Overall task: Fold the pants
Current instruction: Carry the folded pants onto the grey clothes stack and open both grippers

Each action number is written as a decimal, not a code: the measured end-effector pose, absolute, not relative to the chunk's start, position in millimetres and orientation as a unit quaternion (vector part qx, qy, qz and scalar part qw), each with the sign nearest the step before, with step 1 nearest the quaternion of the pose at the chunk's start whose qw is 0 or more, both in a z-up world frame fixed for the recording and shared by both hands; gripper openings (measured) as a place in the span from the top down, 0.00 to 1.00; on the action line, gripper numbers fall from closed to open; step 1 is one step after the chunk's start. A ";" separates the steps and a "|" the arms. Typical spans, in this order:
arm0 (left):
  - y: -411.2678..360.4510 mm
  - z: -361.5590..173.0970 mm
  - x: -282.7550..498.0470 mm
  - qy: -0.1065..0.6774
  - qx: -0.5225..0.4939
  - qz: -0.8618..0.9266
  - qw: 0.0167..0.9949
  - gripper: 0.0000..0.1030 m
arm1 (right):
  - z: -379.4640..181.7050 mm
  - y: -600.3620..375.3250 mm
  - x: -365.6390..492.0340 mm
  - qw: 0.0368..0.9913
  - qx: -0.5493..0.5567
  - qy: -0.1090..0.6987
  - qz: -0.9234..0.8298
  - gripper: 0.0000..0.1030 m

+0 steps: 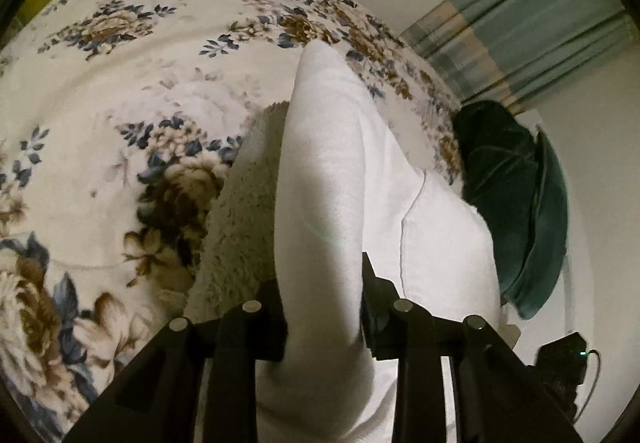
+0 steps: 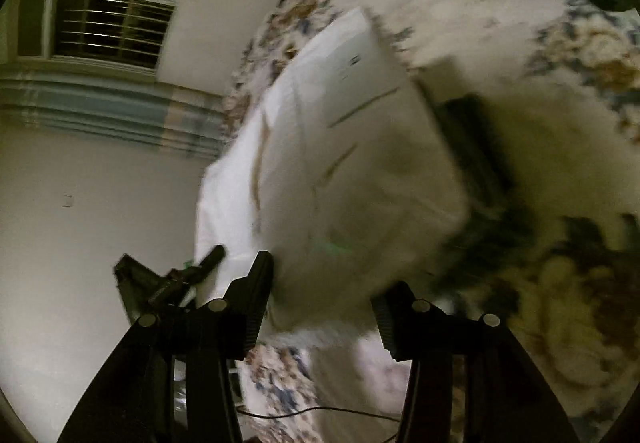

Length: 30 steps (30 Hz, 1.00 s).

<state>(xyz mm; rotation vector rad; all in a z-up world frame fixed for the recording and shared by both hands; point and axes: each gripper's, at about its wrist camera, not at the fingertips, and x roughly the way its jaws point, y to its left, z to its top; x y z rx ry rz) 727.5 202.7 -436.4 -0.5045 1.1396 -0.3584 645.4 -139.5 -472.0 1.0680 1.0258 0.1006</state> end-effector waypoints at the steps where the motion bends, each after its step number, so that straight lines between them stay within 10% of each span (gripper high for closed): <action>1: 203.3 -433.3 729.6 0.534 -0.226 -0.156 0.800 0.72 | -467.4 -142.3 641.5 0.738 0.476 0.476 0.039 0.52; 8: 178.4 -361.5 674.7 0.510 -0.113 -0.061 0.851 0.71 | -392.6 -136.1 617.2 0.799 0.306 0.517 -0.017 0.39; 12: 153.5 -317.6 626.9 0.496 -0.055 -0.029 0.866 0.21 | -343.5 -129.9 598.2 0.823 0.219 0.521 -0.058 0.10; 14: 140.4 -289.3 596.1 0.478 -0.049 -0.027 0.877 0.12 | -316.5 -128.3 585.7 0.836 0.183 0.512 -0.073 0.02; 30: 81.0 -148.3 421.0 0.389 -0.004 0.023 0.921 0.12 | -114.4 -111.5 418.2 0.906 0.068 0.406 -0.099 0.00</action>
